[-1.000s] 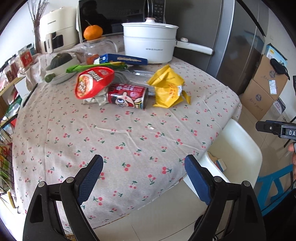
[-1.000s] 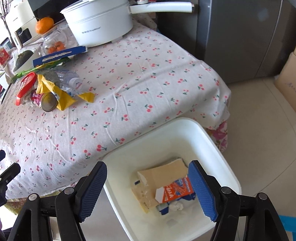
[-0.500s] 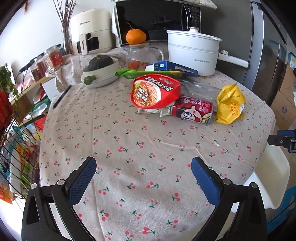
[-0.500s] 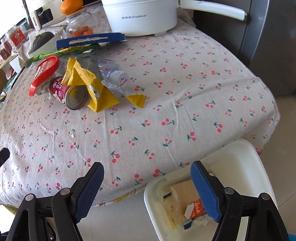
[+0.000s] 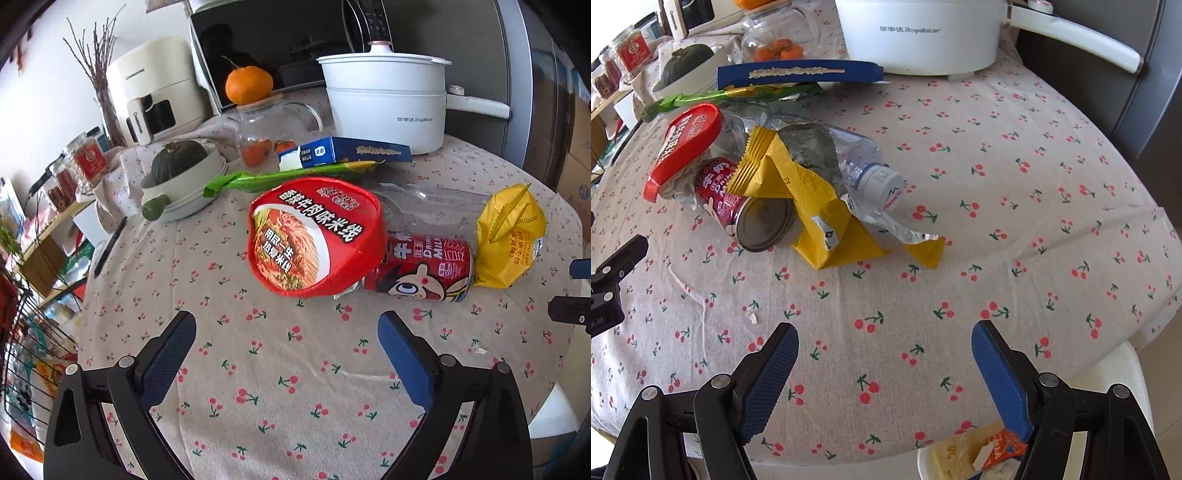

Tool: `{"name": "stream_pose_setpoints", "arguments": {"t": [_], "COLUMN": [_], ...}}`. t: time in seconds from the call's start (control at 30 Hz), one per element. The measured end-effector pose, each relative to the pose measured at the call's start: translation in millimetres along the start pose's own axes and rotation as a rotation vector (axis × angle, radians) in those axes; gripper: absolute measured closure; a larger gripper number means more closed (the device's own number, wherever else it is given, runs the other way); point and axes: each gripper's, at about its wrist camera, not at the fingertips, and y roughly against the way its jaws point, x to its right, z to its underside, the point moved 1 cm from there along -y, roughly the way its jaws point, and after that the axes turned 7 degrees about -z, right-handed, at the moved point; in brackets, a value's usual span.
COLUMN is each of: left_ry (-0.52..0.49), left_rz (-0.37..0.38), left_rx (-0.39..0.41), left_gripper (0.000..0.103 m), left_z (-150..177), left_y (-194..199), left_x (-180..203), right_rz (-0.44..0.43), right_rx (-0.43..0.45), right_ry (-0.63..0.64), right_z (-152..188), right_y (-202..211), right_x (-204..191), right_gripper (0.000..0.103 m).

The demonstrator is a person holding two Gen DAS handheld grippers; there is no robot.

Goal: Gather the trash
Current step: 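Grasp the red noodle cup lid with the left tool and lift it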

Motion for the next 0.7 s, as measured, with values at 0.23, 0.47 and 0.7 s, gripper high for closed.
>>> {"name": "stream_pose_setpoints", "arguments": {"t": [0.23,0.47,0.7], "left_ry": [-0.103,-0.117,0.032], "left_rz": [0.033,0.061,0.146], "left_rx": [0.044,0.04,0.041], "left_gripper": [0.045,0.082,0.086], "left_z": [-16,-20,-14], "left_y": [-8,-4,20], "left_x": [22,26,-6], "right_rz": [-0.003,-0.002,-0.011], "right_rx": [-0.013,-0.002,0.022], "right_ry": [0.006,0.0,-0.023], "right_z": [-5,-11,-17], "right_y": [-12,-13,-13], "right_x": [-6,-6,-1], "right_gripper": [0.022,0.022,0.022]}}
